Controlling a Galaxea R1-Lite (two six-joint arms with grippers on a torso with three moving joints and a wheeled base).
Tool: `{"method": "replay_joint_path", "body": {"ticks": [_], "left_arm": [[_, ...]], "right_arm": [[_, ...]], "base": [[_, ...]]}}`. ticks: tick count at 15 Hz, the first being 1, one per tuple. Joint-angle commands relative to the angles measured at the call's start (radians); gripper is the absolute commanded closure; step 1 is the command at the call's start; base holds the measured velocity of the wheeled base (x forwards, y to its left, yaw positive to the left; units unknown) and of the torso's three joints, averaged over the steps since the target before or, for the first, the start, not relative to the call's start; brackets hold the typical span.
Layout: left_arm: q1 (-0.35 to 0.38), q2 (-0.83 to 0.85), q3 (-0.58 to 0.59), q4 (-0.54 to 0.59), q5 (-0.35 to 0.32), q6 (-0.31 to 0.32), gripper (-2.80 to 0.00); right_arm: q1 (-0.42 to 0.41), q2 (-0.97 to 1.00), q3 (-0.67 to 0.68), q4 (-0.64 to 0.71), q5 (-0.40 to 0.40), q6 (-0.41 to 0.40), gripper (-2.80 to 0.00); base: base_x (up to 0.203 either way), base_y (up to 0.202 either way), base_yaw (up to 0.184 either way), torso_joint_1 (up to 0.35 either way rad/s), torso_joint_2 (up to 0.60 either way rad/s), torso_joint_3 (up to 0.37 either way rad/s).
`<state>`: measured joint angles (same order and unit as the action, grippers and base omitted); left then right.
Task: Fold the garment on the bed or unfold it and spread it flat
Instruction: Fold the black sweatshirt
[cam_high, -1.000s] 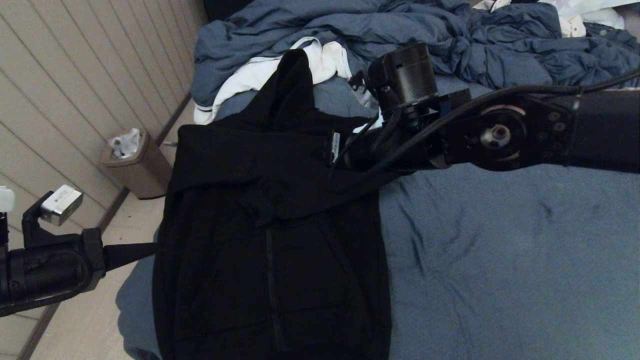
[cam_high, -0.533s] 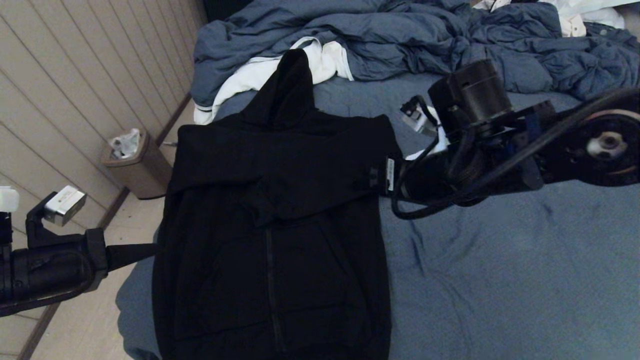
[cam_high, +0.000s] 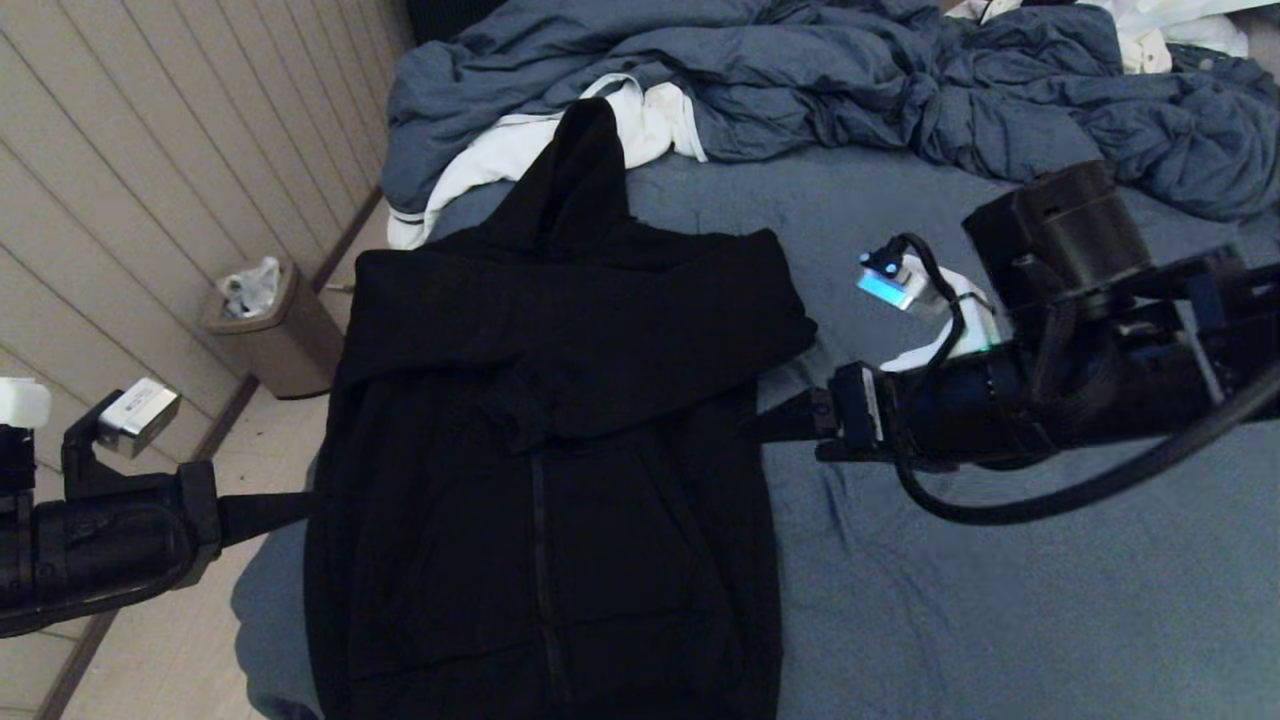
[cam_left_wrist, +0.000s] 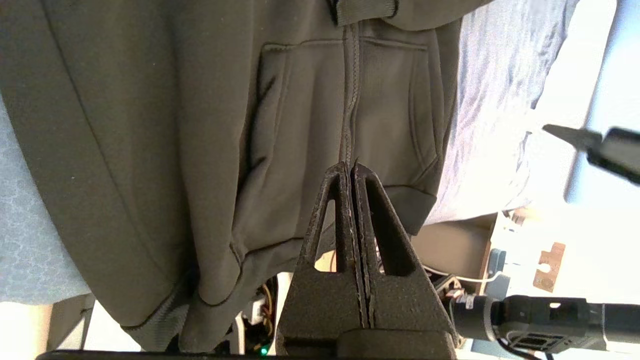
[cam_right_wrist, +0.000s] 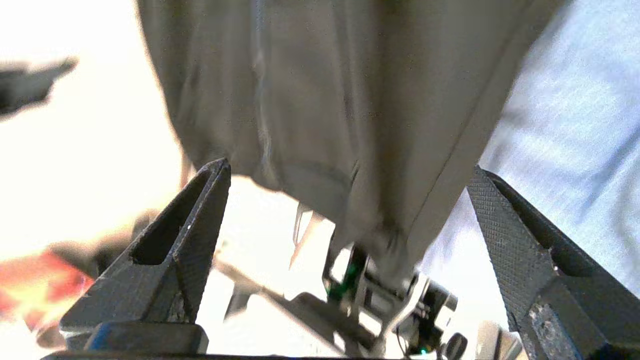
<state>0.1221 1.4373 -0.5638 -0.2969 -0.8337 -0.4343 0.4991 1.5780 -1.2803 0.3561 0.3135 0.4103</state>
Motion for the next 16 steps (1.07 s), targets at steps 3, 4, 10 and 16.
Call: {"method": "replay_joint_path", "body": {"ticks": [3, 4, 10, 16], "left_arm": [[0.001, 0.021, -0.004, -0.002, -0.007, -0.003, 0.0], [0.001, 0.018, -0.003, -0.002, -0.007, -0.003, 0.0], [-0.009, -0.003, 0.007, -0.002, -0.022, -0.004, 0.0], [-0.009, 0.009, 0.008, -0.002, -0.02, -0.003, 0.0]], "right_arm": [[-0.016, -0.094, 0.122, -0.014, 0.069, -0.039, -2.8], [-0.016, -0.102, 0.152, -0.048, 0.073, -0.04, -2.8], [-0.013, -0.163, 0.277, -0.179, 0.082, -0.036, -2.8], [-0.014, -0.184, 0.312, -0.23, 0.084, -0.029, 0.0]], "base": [[0.0, 0.0, 0.0, 0.0, 0.0, 0.0], [0.0, 0.0, 0.0, 0.0, 0.0, 0.0], [0.0, 0.0, 0.0, 0.0, 0.0, 0.0], [0.0, 0.0, 0.0, 0.0, 0.0, 0.0]]}}
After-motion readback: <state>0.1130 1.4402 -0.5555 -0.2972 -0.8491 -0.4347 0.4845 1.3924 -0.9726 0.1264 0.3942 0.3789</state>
